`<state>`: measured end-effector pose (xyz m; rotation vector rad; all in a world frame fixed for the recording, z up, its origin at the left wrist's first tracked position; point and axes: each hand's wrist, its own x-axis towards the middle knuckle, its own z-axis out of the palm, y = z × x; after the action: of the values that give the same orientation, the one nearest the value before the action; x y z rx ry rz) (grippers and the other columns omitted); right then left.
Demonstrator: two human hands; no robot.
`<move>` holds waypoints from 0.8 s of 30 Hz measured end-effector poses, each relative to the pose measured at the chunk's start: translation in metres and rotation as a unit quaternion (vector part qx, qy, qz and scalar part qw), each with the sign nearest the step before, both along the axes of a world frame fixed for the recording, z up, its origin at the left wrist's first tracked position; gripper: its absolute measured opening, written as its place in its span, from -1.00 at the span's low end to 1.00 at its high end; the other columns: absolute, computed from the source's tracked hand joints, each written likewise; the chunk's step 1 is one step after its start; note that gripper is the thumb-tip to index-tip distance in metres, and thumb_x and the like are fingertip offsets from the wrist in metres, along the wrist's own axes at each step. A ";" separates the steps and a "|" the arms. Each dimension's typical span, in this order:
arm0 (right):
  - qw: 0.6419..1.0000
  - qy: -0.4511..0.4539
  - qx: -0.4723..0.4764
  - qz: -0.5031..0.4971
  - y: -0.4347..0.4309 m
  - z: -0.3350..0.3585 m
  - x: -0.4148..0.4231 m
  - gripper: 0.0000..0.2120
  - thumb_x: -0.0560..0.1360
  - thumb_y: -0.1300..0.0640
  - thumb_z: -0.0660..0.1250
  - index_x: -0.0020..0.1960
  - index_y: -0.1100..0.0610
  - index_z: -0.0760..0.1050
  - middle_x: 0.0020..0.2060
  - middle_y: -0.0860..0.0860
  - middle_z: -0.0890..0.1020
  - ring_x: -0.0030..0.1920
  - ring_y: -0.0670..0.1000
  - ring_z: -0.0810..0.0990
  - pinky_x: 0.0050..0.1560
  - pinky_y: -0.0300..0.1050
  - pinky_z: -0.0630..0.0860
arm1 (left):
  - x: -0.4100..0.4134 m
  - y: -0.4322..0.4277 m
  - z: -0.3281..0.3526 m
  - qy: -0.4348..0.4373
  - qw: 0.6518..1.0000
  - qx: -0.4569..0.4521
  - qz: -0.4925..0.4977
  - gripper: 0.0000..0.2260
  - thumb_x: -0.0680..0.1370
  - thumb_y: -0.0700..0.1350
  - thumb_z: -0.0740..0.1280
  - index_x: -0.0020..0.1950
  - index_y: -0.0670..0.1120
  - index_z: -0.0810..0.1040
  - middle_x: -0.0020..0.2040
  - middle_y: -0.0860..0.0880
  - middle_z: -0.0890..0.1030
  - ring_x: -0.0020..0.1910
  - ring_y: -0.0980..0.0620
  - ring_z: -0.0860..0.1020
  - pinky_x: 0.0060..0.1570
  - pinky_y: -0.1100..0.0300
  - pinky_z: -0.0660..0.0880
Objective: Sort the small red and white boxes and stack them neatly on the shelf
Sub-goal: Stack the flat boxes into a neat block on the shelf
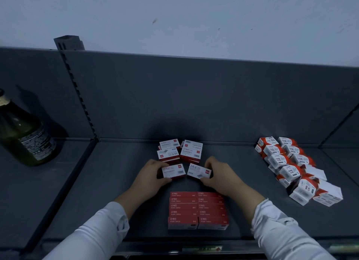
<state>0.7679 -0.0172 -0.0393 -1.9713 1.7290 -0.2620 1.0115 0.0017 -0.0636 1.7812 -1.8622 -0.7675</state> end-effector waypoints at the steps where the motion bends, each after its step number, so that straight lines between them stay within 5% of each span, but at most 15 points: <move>1: 1.000 -0.021 0.002 0.001 0.002 0.001 -0.003 -0.70 0.47 0.03 0.45 0.04 0.03 0.34 -0.06 -0.05 0.59 -0.18 -0.08 0.58 -0.27 -0.19 0.53 | 0.000 0.002 0.002 0.021 1.000 -0.004 -0.002 -0.57 0.48 -0.07 0.48 0.32 0.01 0.49 0.22 0.04 0.44 0.16 0.12 0.45 0.18 0.34 0.35; 5: 0.992 -0.118 0.020 -0.030 0.010 0.007 -0.009 -0.58 0.47 0.04 0.47 0.19 -0.10 0.31 0.01 -0.10 0.57 -0.06 -0.12 0.57 -0.21 -0.28 0.48 | -0.004 0.006 0.018 0.224 0.973 0.049 0.013 -0.70 0.51 -0.24 0.43 0.15 0.02 0.47 0.14 0.08 0.58 -0.01 0.09 0.62 -0.03 0.24 0.57; 8: 0.960 -0.269 0.030 -0.078 0.014 0.017 -0.013 -0.74 0.50 0.20 0.43 0.14 0.04 0.48 0.00 0.00 0.64 -0.07 -0.05 0.64 -0.13 -0.12 0.64 | -0.008 0.009 0.030 0.388 0.916 0.097 0.018 -0.69 0.52 -0.40 0.35 0.14 -0.05 0.45 0.09 -0.11 0.64 -0.10 -0.04 0.67 -0.13 0.11 0.62; 11: 0.895 -0.432 0.043 -0.100 0.022 0.034 -0.019 -0.80 0.53 0.34 0.35 0.14 0.19 0.52 -0.05 0.13 0.67 -0.17 0.02 0.66 -0.18 -0.14 0.64 | -0.011 0.010 0.042 0.432 0.897 0.092 0.013 -0.68 0.52 -0.44 0.32 0.15 -0.10 0.46 0.06 -0.17 0.65 -0.07 -0.07 0.67 -0.10 0.14 0.62; 14: 0.862 -0.496 0.033 -0.095 0.027 0.048 -0.025 -0.81 0.55 0.38 0.31 0.14 0.24 0.53 -0.08 0.11 0.69 -0.22 0.02 0.66 -0.22 -0.19 0.61 | -0.016 0.014 0.052 0.467 0.880 0.088 0.005 -0.67 0.52 -0.45 0.31 0.17 -0.11 0.47 0.03 -0.14 0.67 -0.07 -0.08 0.67 -0.10 0.16 0.62; 24: 0.858 -0.510 0.019 -0.057 0.048 0.067 -0.023 -0.80 0.57 0.38 0.28 0.13 0.20 0.54 -0.12 0.04 0.72 -0.25 0.02 0.65 -0.22 -0.18 0.58 | -0.038 0.033 0.074 0.511 0.857 0.064 -0.018 -0.63 0.53 -0.45 0.28 0.24 -0.10 0.48 0.03 -0.14 0.67 -0.11 -0.05 0.67 -0.16 0.21 0.59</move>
<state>0.7445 0.0311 0.0274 -1.2603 1.0909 -1.0751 0.9739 0.0347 0.0100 1.0043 -1.1116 -1.4934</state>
